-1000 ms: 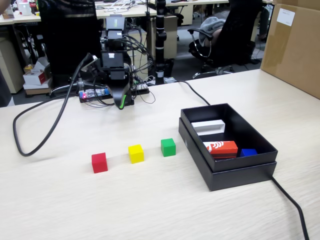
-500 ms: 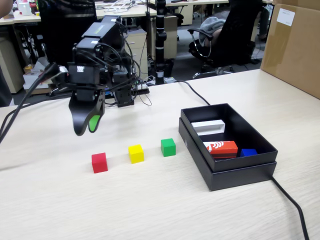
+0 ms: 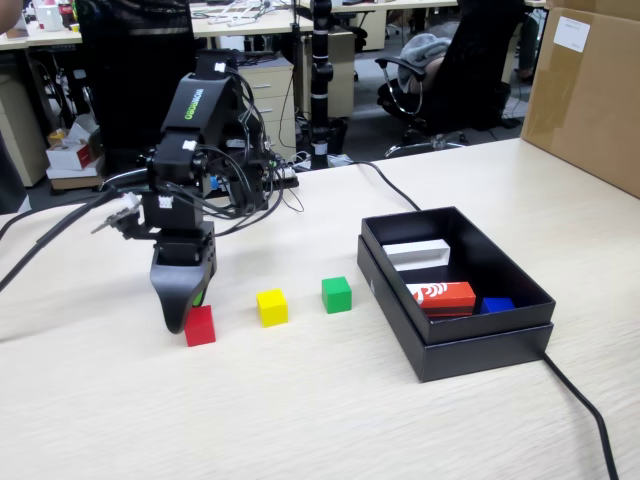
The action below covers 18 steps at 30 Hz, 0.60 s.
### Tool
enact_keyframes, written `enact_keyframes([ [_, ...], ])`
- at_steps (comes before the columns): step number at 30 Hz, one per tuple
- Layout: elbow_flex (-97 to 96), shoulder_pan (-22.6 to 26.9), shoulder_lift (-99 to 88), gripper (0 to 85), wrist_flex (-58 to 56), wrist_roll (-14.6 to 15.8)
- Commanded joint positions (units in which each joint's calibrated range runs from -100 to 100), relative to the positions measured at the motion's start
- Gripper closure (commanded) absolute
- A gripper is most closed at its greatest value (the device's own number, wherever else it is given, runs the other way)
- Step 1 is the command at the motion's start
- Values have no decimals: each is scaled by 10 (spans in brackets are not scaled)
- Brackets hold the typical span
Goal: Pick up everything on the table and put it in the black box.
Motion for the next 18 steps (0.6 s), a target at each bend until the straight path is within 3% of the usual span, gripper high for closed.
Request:
enact_keyframes([
  [1, 42, 10, 4, 400, -1, -11],
  [12, 43, 7, 41, 398, 0, -17],
  [18, 42, 7, 55, 471, 0, -19],
])
